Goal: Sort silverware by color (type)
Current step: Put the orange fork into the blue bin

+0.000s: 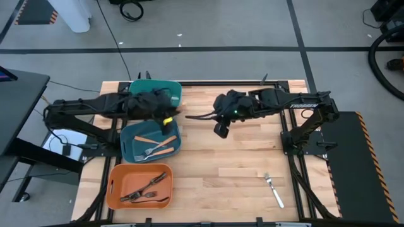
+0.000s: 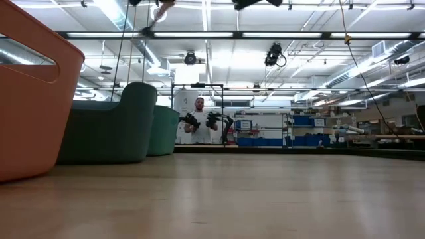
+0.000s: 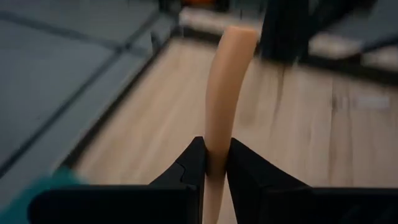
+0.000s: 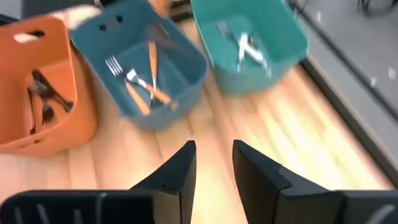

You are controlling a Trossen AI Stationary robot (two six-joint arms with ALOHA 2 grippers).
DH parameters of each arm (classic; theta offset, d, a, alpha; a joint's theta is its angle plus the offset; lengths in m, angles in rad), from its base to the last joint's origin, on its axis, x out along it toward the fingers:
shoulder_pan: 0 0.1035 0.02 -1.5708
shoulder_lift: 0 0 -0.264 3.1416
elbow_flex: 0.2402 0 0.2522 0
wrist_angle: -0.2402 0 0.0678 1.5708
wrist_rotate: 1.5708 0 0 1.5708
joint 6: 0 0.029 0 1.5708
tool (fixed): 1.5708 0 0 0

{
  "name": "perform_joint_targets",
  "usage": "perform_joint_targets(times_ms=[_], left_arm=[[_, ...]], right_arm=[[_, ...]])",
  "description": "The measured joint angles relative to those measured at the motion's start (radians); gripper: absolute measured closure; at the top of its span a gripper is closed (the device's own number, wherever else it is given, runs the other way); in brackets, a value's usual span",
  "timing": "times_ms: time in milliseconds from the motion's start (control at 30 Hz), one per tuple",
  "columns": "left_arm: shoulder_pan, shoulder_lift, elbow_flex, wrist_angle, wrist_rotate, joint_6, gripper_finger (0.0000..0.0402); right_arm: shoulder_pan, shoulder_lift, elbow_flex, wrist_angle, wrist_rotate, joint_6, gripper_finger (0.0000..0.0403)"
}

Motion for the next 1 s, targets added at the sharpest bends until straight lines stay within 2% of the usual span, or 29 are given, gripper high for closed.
perform_joint_targets(times_ms=[233,367,667,900,1000], left_arm=[[-0.083,-0.011,-0.001,-0.399,0.037,-0.165,0.035],[-0.127,0.007,-0.042,-0.486,0.066,-0.182,0.0344],[-0.139,0.004,-0.258,-0.461,0.113,-0.211,0.0338],[-0.139,0.004,-0.437,-0.438,0.144,-0.289,0.0336],[-0.139,0.004,-0.484,-0.413,0.188,-0.319,0.0336]], right_arm=[[0.038,0.0,0.0,-0.247,-0.002,0.275,0.029],[0.077,-0.001,-0.033,-0.354,-0.008,0.448,0.029],[0.224,-0.001,-0.175,-0.375,-0.048,0.726,0.029],[0.351,0.0,-0.253,-0.376,-0.064,0.964,0.029],[0.403,0.0,-0.277,-0.376,-0.081,1.068,0.029]])
